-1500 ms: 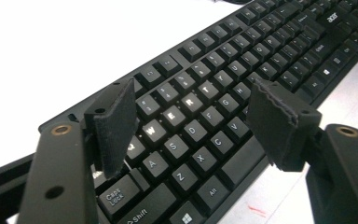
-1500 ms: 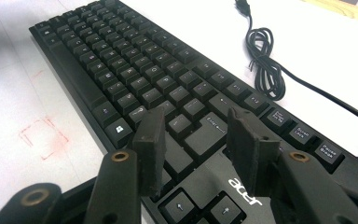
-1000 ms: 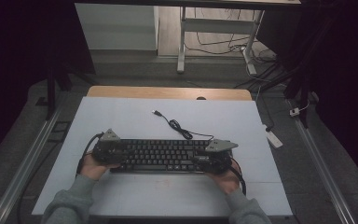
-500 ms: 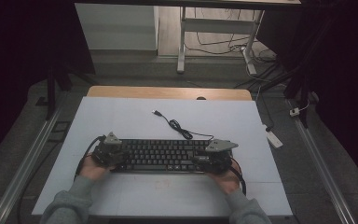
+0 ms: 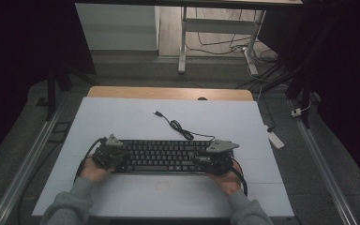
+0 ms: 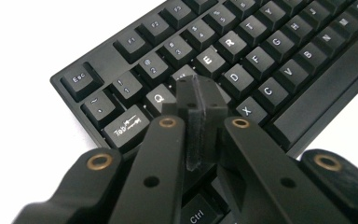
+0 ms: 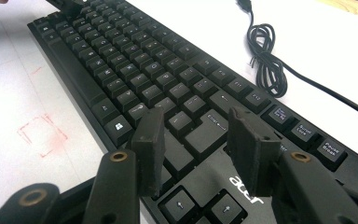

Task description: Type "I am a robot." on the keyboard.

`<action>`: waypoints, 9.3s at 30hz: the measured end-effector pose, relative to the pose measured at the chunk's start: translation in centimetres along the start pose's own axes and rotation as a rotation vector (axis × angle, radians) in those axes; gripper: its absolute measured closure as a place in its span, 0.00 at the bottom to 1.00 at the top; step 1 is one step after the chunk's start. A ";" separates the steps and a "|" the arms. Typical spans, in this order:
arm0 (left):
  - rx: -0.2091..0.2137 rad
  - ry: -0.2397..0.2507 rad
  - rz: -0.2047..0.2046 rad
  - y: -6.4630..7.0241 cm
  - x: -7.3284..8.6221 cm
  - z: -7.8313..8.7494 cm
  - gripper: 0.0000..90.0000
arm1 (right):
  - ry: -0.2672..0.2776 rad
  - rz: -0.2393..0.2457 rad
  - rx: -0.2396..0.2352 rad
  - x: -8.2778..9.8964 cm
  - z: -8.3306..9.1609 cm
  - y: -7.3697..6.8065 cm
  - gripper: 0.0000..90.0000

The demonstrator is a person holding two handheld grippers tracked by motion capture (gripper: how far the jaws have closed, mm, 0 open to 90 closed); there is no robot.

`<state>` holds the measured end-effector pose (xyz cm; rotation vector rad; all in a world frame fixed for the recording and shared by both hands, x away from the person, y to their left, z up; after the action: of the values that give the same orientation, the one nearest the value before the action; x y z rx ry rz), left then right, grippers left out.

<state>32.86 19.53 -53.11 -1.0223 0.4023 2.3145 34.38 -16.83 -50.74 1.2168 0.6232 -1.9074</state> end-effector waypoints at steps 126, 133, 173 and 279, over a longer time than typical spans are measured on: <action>0.099 0.150 0.052 1.0 -1.8 2.0 0.29 | -0.122 0.102 -0.175 -2.4 -9.9 -6.1 0.99; 0.098 0.151 0.052 0.9 -1.8 2.0 0.29 | -0.128 0.101 -0.178 -2.2 -10.4 -6.1 0.99; 0.084 0.161 0.053 0.9 -1.8 2.3 0.29 | 0.023 0.033 -0.022 -1.4 -1.0 -1.3 0.68; 0.112 0.229 0.048 2.3 -1.9 2.0 0.44 | 0.001 -0.001 0.028 0.8 1.7 0.6 0.64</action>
<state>31.35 17.89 -50.27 -1.2376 0.6462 2.1955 33.80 -18.70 -50.75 1.2352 0.6001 -1.9222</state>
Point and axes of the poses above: each handheld gripper's, and its own axes: z roughly backward along the jaws, x roughly out of its underside, y roughly to its right, the point moved 2 cm from there along -z, roughly forward along the jaws, and after that the axes turned 10 degrees about y, right-handed, at the moved point
